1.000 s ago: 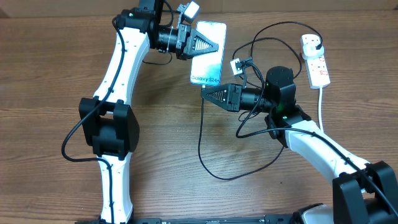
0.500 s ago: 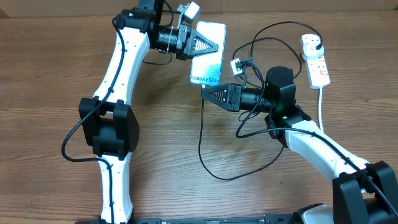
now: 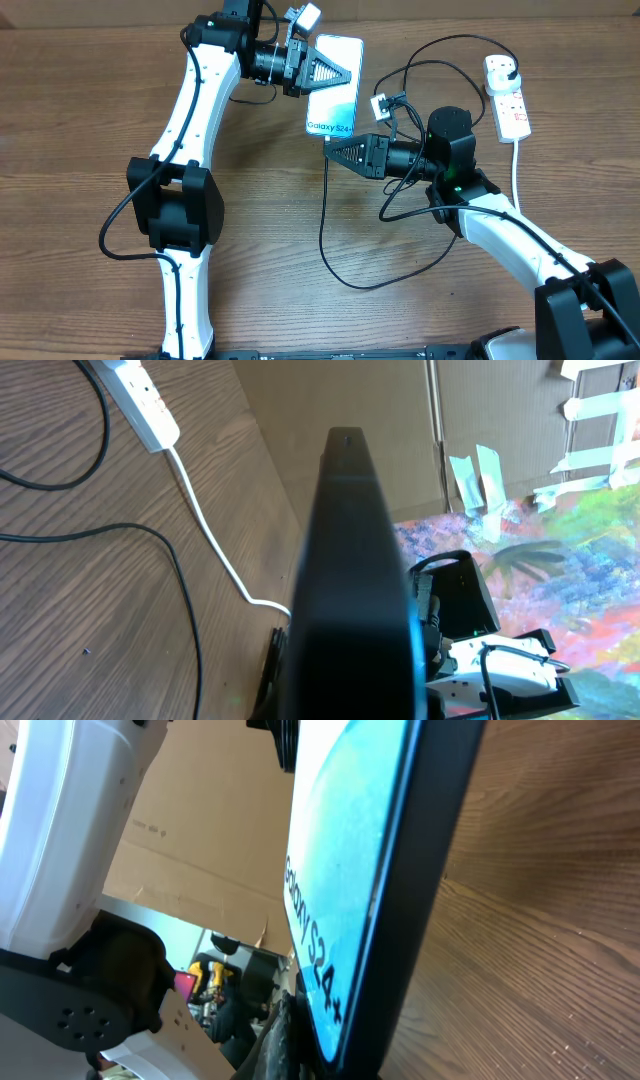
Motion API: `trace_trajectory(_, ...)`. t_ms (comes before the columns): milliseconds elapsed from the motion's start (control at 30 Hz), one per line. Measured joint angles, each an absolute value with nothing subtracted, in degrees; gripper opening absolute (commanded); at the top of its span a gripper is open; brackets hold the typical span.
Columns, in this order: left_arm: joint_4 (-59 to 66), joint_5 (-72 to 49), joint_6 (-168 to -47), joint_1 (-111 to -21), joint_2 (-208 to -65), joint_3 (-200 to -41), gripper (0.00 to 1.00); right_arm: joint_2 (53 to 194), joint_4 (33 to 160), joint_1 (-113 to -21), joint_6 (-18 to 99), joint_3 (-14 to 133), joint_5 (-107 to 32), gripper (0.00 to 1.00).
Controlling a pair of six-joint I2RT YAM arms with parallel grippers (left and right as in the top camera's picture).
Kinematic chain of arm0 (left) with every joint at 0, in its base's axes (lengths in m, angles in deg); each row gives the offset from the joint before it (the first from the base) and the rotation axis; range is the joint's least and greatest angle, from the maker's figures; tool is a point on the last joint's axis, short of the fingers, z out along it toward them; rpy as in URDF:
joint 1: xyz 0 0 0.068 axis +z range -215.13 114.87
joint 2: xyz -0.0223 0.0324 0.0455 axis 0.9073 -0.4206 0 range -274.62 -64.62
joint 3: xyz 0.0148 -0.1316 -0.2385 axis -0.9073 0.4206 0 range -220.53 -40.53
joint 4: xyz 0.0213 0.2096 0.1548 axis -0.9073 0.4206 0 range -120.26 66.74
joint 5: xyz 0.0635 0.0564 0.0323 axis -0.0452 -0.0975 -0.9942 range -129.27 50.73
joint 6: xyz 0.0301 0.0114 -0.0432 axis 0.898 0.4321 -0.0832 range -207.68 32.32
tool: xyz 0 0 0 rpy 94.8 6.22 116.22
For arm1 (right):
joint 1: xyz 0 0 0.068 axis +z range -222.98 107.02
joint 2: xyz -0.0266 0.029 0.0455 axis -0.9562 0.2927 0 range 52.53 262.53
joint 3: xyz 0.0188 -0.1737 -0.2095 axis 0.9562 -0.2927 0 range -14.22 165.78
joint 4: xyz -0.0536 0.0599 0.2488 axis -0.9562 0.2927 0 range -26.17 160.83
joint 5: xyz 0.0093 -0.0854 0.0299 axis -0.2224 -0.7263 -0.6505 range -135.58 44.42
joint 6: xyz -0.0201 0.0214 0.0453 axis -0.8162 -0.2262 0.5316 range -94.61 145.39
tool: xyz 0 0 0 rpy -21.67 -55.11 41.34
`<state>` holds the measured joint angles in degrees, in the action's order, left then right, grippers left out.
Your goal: Plug charger to phone and switch on socket
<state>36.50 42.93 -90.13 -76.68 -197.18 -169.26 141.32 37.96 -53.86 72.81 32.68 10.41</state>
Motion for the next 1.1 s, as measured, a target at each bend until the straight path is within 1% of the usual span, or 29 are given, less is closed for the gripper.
trace_trajectory(1100,35.3,40.8,-90.3,-76.6,-197.2,-169.3,0.05,141.3,38.4,-53.5,80.8,32.3,6.1,0.04)
